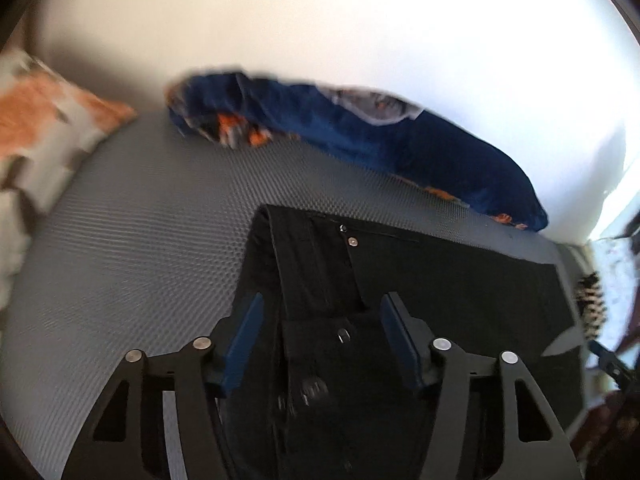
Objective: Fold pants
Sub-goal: 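Grasp the trouser waistband with the left tool while the right tool grips the leg edge, then lift the gripped side and fold one trouser leg over the other with both tools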
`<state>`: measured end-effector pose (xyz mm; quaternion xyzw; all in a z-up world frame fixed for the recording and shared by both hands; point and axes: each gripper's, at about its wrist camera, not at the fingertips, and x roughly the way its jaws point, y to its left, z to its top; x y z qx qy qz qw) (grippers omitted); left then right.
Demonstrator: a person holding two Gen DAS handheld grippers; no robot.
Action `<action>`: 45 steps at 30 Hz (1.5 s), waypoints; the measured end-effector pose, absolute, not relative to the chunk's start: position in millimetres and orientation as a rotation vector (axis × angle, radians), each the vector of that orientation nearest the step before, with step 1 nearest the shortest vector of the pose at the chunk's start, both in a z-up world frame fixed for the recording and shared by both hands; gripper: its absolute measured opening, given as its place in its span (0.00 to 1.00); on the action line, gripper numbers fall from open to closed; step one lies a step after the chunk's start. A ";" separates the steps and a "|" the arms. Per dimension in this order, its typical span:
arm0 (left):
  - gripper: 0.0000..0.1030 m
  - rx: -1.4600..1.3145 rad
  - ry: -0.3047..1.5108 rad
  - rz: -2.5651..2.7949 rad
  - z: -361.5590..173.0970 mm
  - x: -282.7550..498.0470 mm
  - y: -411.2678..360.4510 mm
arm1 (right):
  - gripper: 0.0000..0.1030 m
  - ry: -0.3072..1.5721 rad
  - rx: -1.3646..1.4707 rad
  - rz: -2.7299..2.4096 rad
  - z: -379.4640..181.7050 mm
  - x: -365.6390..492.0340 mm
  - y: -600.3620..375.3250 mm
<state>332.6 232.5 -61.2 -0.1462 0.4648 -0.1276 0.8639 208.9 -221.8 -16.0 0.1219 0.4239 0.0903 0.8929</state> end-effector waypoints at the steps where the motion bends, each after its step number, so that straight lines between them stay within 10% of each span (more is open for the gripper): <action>1: 0.59 -0.354 1.003 -0.305 -72.4 347.5 240.7 | 1.00 0.887 0.264 0.176 -18.7 220.2 -222.2; 33: 0.49 -0.515 1.071 -0.724 -139.6 469.7 235.3 | 1.00 0.993 0.117 0.309 -90.0 340.3 -145.2; 38: 0.21 -0.412 1.034 -0.672 -125.1 459.0 226.1 | 1.00 0.994 0.103 0.327 -91.0 338.6 -146.6; 45: 0.17 -0.348 0.910 -0.714 -61.2 413.3 216.2 | 1.00 1.000 0.041 0.380 -82.2 354.1 -166.9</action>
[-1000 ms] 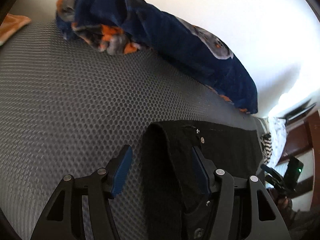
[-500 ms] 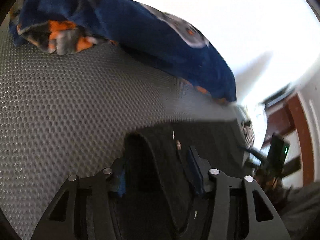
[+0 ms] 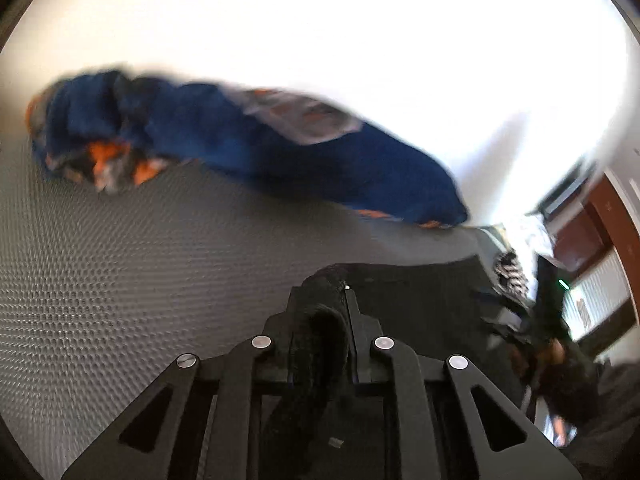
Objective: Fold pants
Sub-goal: 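Lift the gripped side and fold one trouser leg over the other with both tools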
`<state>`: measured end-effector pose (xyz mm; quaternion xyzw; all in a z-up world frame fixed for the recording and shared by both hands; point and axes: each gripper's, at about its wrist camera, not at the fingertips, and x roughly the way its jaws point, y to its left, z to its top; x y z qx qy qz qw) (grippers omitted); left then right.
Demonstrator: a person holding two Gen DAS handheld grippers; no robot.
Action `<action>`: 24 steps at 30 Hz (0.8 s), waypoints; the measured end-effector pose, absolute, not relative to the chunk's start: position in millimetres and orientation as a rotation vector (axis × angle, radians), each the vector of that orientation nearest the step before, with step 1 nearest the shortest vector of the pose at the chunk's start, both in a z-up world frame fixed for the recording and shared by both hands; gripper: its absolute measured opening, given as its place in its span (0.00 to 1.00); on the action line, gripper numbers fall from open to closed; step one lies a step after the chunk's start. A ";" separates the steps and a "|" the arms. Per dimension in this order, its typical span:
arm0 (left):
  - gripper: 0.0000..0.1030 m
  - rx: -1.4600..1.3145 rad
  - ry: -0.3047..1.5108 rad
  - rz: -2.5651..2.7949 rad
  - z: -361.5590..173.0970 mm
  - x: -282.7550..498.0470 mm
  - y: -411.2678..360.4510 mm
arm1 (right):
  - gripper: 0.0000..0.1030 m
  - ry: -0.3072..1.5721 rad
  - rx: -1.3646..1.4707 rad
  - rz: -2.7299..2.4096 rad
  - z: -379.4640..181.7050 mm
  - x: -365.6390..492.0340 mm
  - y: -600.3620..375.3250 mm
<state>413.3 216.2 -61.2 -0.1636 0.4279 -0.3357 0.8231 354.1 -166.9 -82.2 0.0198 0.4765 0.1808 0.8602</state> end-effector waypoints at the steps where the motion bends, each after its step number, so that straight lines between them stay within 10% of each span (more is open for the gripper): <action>1: 0.17 -0.327 0.892 -0.729 -50.7 403.2 215.5 | 1.00 0.996 0.006 0.416 -77.5 360.0 -169.4; 18: 0.17 -0.315 0.853 -0.800 -3.2 324.5 200.4 | 0.91 1.185 -0.357 0.976 -76.1 466.2 -117.9; 24: 0.17 -0.333 0.853 -0.786 -3.6 323.4 203.3 | 0.63 1.252 -0.440 1.029 -106.9 464.5 -112.0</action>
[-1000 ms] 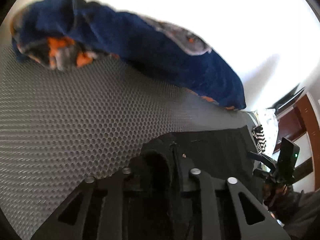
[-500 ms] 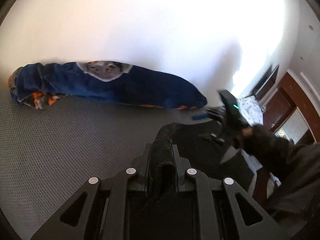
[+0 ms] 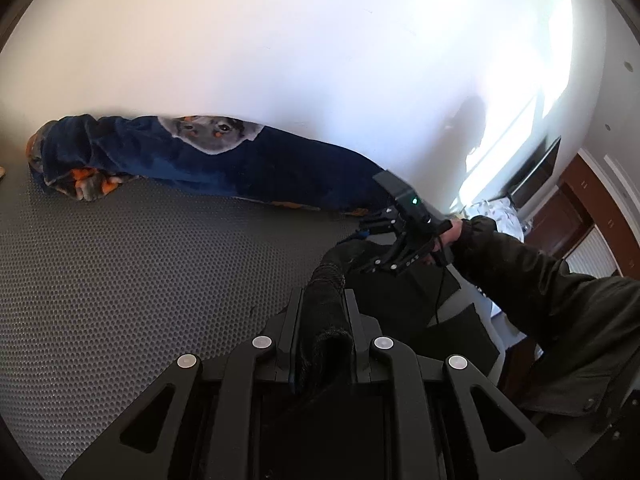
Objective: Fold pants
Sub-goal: 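Lift the gripped side and fold one trouser leg over the other with both tools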
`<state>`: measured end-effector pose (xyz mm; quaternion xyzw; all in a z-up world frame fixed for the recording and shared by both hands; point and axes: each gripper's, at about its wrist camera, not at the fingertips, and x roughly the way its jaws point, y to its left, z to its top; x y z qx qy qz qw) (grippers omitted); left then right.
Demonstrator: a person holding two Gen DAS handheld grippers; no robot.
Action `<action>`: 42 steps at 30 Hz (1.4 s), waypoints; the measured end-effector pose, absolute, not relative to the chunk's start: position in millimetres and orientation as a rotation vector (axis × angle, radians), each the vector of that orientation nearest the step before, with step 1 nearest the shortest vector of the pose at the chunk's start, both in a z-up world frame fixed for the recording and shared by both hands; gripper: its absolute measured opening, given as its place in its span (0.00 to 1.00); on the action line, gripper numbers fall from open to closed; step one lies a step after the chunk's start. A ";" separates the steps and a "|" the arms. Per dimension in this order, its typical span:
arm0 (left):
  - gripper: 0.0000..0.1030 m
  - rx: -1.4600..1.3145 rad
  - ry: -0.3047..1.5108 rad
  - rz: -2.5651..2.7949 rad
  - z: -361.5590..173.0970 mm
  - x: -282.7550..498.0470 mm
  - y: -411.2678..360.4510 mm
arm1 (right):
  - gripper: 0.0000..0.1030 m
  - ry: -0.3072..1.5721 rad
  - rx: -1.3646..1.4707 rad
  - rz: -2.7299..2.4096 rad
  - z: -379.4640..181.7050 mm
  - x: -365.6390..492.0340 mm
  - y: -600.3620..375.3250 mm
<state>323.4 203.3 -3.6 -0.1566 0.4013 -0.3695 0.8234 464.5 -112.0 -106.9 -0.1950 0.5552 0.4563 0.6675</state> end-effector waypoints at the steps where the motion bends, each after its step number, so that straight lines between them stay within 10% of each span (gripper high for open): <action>1: 0.17 -0.333 0.855 -0.784 -4.2 323.8 203.0 | 0.58 1.269 -0.446 1.023 -112.8 464.9 -115.5; 14: 0.17 -0.313 0.885 -0.717 -12.6 329.0 207.4 | 0.10 1.246 -0.406 0.849 -113.8 445.5 -177.8; 28: 0.19 -0.187 0.915 -0.690 1.0 260.5 212.4 | 0.09 1.046 -0.369 0.604 -36.7 312.5 -198.5; 42: 0.22 -0.075 1.101 -0.679 -54.8 160.3 205.3 | 0.09 1.168 -0.306 0.599 -74.9 173.8 -208.7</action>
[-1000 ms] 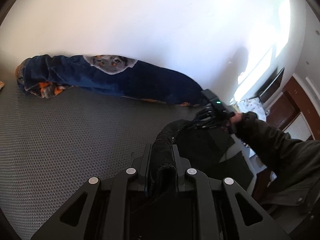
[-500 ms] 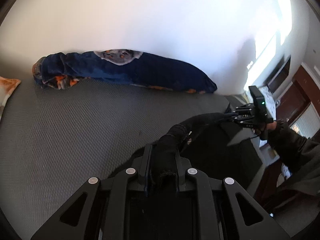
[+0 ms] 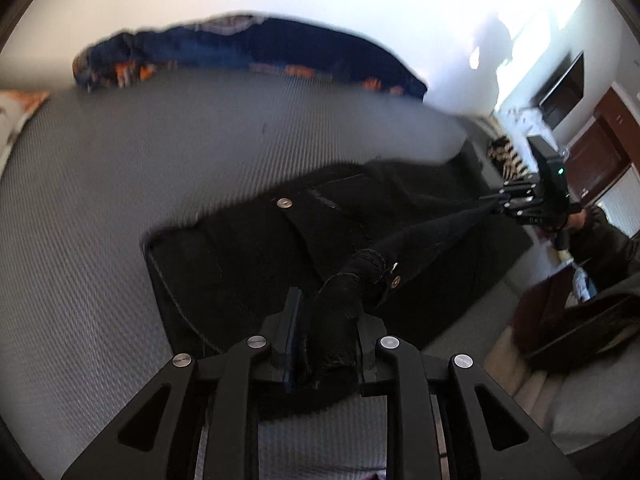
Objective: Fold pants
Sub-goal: 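Lift the gripped side and fold one trouser leg over the other with both tools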
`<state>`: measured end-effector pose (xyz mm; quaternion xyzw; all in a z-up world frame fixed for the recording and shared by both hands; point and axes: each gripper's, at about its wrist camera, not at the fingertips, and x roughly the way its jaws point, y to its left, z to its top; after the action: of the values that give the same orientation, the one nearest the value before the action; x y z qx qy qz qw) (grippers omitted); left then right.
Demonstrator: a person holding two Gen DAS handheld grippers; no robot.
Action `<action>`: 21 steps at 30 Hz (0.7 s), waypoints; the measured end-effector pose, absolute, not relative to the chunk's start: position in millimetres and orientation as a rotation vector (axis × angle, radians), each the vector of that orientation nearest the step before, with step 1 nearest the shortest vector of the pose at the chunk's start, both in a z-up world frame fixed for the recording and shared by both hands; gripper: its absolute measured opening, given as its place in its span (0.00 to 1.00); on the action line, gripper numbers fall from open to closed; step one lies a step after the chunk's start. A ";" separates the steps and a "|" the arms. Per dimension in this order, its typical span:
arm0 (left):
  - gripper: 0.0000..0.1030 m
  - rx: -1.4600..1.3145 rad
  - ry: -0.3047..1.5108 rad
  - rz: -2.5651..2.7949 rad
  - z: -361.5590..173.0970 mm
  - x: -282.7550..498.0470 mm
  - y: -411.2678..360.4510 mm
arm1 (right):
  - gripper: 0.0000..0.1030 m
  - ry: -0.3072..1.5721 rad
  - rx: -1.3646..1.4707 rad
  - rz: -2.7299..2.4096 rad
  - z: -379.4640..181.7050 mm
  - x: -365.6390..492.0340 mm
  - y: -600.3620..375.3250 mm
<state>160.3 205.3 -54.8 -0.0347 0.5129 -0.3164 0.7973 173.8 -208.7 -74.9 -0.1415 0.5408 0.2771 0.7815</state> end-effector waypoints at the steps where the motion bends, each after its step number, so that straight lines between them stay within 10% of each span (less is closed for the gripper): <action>1: 0.23 -0.067 1.114 -0.673 -60.2 156.6 204.8 | 0.09 1.183 -0.305 0.603 -80.9 167.4 -206.9; 13: 0.39 -0.049 1.149 -0.557 -68.7 129.9 201.1 | 0.11 1.218 -0.302 0.558 -114.7 146.5 -198.4; 17: 0.73 -0.020 1.154 -0.543 -61.7 114.3 199.9 | 0.13 1.207 -0.287 0.545 -117.1 142.5 -199.5; 21: 0.80 -0.065 1.118 -0.482 -47.4 99.4 212.4 | 0.15 1.191 -0.289 0.541 -117.1 139.2 -200.3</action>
<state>99.4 212.4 -47.4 -0.0304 0.5251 -0.2264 0.8198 139.2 -200.3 -117.1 -0.1340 0.5519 0.2508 0.7839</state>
